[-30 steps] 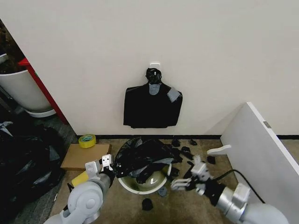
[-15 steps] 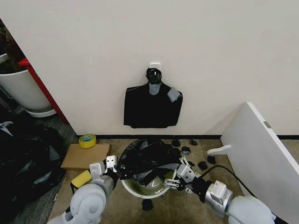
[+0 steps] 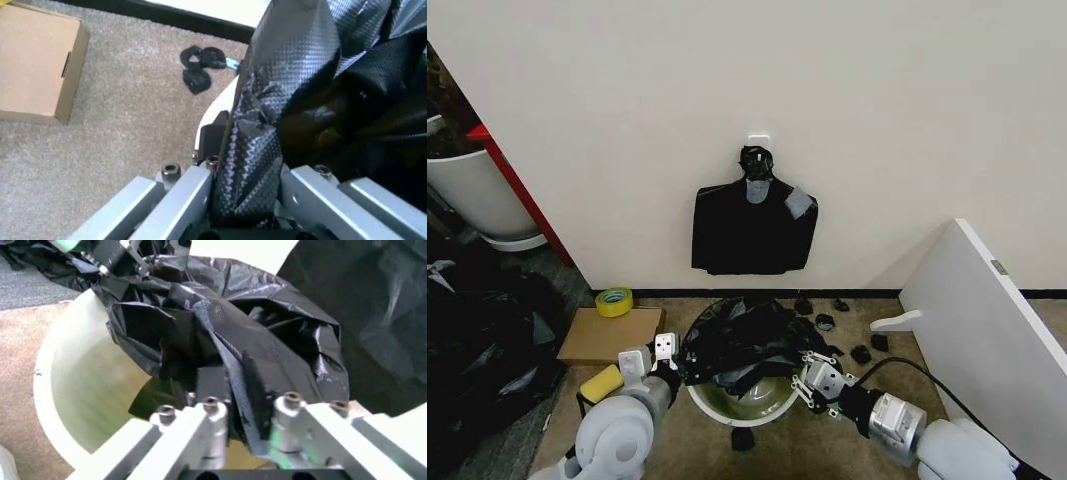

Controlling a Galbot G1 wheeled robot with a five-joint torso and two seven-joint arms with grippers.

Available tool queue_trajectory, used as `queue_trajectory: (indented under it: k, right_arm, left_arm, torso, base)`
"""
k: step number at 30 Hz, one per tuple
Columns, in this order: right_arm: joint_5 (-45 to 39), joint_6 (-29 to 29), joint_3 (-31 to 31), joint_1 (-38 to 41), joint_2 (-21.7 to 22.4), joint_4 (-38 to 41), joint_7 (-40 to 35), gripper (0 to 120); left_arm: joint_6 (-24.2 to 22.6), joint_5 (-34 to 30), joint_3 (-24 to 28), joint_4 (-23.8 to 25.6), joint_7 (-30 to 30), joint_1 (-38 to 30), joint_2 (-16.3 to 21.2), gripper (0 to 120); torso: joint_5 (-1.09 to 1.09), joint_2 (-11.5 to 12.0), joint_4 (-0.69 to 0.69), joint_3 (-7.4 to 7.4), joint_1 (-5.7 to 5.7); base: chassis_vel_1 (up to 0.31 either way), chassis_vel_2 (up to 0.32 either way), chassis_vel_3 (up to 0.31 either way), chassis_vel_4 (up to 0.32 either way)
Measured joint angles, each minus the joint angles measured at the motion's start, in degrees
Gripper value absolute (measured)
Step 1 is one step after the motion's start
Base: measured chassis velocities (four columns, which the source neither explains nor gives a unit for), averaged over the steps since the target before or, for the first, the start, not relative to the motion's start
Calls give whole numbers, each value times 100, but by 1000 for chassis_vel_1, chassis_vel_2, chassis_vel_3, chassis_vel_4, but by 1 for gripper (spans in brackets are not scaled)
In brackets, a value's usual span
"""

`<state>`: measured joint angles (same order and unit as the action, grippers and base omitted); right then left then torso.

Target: Place the garbage bag over the trash bin.

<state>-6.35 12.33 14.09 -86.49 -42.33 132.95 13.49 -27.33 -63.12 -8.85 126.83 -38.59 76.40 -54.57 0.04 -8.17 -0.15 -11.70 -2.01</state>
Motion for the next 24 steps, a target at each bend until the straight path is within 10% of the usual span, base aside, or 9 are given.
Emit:
queue_trajectory:
  k: [24]
  right_arm:
    - [1009,-2340,150,-666,32,-834,959,0]
  left_arm:
    - [-169,-1270,-286,1,-496,-339,-10,0]
  torso:
    - [0,0,-1,0,0]
  base:
    - [0,0,0,0]
